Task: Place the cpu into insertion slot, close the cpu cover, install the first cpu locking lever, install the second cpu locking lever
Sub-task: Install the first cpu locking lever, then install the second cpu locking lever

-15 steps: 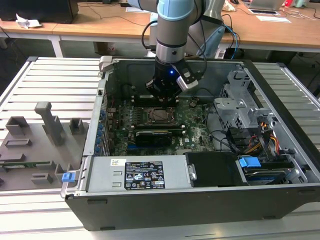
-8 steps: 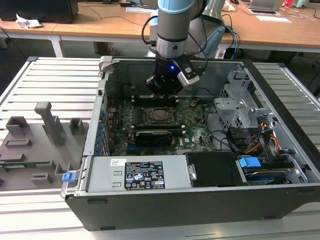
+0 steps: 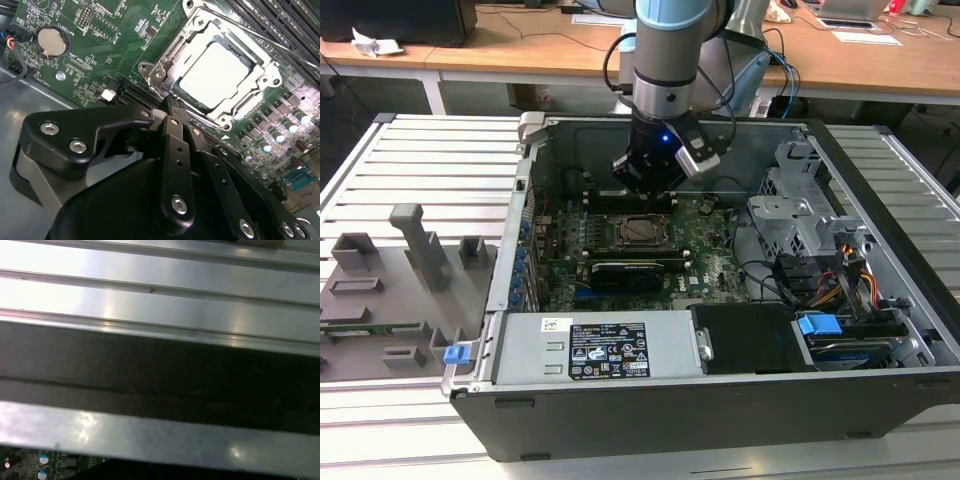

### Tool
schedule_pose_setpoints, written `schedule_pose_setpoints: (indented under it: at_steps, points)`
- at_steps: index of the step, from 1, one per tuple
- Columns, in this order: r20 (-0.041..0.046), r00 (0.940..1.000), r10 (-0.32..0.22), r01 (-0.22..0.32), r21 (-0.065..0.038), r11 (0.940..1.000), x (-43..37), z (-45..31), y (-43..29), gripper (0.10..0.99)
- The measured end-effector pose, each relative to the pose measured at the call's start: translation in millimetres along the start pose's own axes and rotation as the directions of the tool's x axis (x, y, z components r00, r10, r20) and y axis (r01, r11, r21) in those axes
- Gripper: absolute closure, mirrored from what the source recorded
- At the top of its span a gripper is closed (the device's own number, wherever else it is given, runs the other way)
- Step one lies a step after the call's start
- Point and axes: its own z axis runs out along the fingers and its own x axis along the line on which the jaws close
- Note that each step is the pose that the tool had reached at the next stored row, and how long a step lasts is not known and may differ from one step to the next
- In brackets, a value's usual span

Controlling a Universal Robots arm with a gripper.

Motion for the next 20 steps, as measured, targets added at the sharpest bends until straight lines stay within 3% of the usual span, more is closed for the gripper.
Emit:
schedule_pose_setpoints:
  at_steps: [7, 17, 20]
  points:
    - [0.0, 1.0, 0.0, 0.0, 0.0, 1.0, 0.3, -0.1, -2.5, 0.98]
    - [0.0004, 1.0, 0.0, 0.0, 0.0, 1.0, 1.3, -0.7, -11.9, 0.98]
    - [0.0006, 1.0, 0.0, 0.0, 0.0, 1.0, 1.1, -17.0, -11.6, 0.98]
